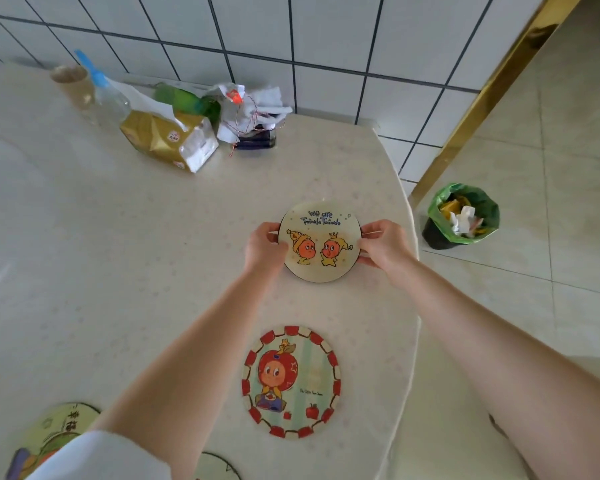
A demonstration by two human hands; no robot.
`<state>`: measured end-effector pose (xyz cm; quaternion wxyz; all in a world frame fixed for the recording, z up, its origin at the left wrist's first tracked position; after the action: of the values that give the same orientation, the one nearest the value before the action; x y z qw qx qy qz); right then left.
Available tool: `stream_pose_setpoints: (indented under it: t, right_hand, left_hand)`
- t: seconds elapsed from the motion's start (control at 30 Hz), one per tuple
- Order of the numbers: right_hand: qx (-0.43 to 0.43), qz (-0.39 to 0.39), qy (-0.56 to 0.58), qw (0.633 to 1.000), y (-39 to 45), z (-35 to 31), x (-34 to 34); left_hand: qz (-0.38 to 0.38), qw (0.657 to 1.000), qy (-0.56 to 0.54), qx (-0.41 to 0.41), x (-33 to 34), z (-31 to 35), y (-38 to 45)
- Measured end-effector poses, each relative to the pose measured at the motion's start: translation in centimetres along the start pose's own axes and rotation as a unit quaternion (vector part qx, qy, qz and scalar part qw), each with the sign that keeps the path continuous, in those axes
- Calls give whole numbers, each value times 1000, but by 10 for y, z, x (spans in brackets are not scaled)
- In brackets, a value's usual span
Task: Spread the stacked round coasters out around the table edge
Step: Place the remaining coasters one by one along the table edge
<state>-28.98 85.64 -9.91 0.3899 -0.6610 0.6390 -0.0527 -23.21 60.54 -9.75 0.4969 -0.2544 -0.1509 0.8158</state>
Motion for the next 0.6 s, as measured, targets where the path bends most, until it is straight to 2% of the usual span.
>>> stream_pose_setpoints:
  t: [0.2,0.33,0.6]
  right_hand:
    - [-12,2,-54,998,14,-1,4]
    - [-20,7,-71,997,19,-1,6]
    - [-17,15,-82,996,19,1,8]
  left_hand:
    - [5,999,31,-17,-5,-12,1]
    - [39,998,43,-8,-15,-15,1]
    - [81,996,-33,-12,-19,-12,7]
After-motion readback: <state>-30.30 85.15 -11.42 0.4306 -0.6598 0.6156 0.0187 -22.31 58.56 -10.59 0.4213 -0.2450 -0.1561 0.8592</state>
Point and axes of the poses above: each hand's wrist, its own y-axis towards the middle knuckle, its own x-axis out of the palm, z = x × y, the point moved 10 cm from there along y, towards the middle knuckle, and after that the axes turned 9 degrees about -y, right-handed, at the moved point
